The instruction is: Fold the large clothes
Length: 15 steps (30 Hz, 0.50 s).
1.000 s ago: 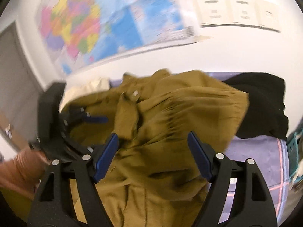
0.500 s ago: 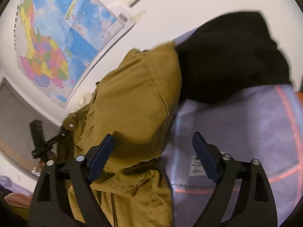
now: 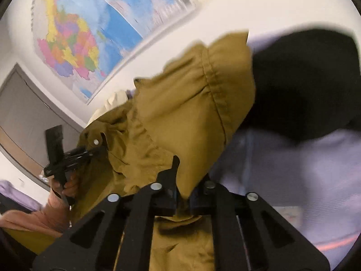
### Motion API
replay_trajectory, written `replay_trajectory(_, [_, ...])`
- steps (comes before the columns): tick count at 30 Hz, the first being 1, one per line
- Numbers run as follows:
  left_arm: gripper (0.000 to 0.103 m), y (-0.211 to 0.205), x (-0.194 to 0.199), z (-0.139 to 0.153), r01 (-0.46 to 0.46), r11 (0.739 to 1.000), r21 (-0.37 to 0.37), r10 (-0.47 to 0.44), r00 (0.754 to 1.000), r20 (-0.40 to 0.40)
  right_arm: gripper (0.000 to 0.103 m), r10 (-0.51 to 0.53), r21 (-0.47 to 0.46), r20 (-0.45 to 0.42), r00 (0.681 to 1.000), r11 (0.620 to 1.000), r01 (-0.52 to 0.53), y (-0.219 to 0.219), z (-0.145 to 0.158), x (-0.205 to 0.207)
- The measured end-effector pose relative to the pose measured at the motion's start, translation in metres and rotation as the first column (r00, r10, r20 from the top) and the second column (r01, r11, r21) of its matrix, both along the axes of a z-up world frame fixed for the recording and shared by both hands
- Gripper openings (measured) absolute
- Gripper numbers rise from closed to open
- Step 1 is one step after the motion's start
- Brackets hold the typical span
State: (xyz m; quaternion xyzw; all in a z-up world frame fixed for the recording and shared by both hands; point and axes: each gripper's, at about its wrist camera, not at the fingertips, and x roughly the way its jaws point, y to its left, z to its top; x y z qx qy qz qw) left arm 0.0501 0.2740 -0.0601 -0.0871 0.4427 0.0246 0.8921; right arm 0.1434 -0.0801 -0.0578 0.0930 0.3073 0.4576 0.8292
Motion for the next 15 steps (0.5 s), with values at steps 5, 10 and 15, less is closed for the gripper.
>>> replay_trajectory(5, [0.013,-0.009,0.001,0.001,0.068,0.992,-0.106,-0.065,0.997,0.032,0.004,-0.153,-0.091,0.192,0.969,0.981,0.173,-0.048,0.063,-0.024])
replay_trajectory(10, [0.041,-0.024,0.008,-0.011,0.124,0.988,-0.096,-0.125,0.992,-0.008,0.013,-0.200,-0.253,0.162,0.966,0.938,0.237,-0.037,0.040,-0.007])
replay_trajectory(15, [0.072,-0.008,0.009,-0.013,0.109,0.977,-0.184,-0.118,0.992,-0.043,0.055,-0.276,-0.332,0.122,0.953,0.894,0.301,-0.032,0.004,0.002])
